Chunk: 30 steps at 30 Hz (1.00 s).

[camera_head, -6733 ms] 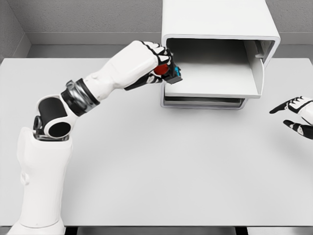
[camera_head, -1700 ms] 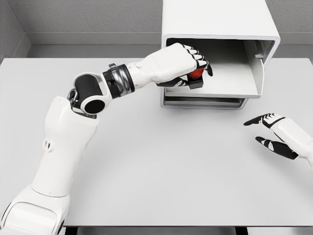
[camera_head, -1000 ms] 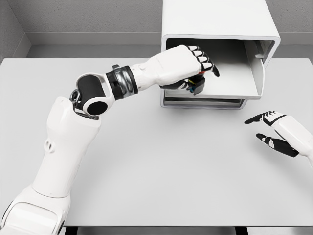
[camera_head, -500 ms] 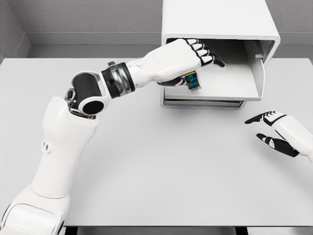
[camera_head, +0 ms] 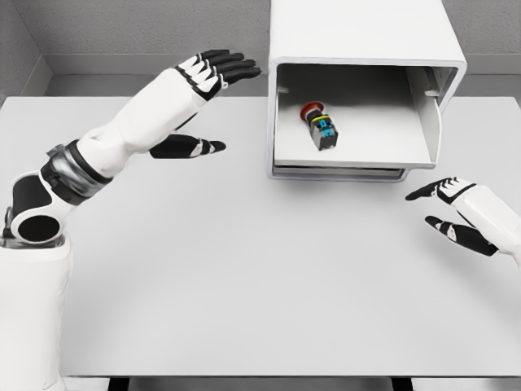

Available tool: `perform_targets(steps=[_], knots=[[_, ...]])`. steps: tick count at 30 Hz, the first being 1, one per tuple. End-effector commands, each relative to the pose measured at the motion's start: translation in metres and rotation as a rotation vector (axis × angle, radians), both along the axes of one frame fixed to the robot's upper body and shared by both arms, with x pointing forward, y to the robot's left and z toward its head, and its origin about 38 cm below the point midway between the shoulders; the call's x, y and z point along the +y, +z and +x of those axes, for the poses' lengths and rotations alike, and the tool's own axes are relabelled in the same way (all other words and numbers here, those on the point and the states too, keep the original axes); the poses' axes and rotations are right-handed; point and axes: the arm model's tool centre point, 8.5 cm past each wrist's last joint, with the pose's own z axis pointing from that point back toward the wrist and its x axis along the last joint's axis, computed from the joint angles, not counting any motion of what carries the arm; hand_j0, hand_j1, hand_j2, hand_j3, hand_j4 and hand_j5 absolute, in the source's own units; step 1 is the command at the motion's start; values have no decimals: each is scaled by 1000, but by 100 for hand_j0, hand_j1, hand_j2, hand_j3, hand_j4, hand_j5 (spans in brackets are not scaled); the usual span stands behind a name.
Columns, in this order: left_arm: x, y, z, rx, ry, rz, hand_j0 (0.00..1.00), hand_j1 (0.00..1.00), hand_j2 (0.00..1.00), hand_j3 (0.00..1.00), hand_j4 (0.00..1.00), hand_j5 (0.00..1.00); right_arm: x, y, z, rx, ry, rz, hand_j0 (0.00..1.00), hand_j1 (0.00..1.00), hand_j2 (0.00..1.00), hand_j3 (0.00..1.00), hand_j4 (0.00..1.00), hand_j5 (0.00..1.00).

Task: Slide open multi-storey tabletop storage cabinets and put open load switch and slide close multi-storey tabletop storage cabinets

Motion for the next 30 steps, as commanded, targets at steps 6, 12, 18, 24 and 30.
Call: perform_targets(steps=[6,12,18,24,30], knots=[[168,-61,-31,218,384,-7,100,100,100,100,100,100,5,11,1,-30,21,-1,65,65,65,65,65,65],[175,-79,-27,278,404,16,100,100,100,100,100,100,3,20,8,-49,26,-18,65,65,65,65,65,65],[175,-79,-27,278,405,15,100,100,100,100,100,100,3,21,10,-54,25,-21,65,65,65,65,65,65],[175,-80,-27,280,405,15,100,100,100,100,100,100,5,14,22,-39,26,-22,65,65,65,65,65,65],[174,-80,-27,281,403,14,100,100,100,100,100,100,8,10,32,-19,39,-30,65,65,65,65,65,65]])
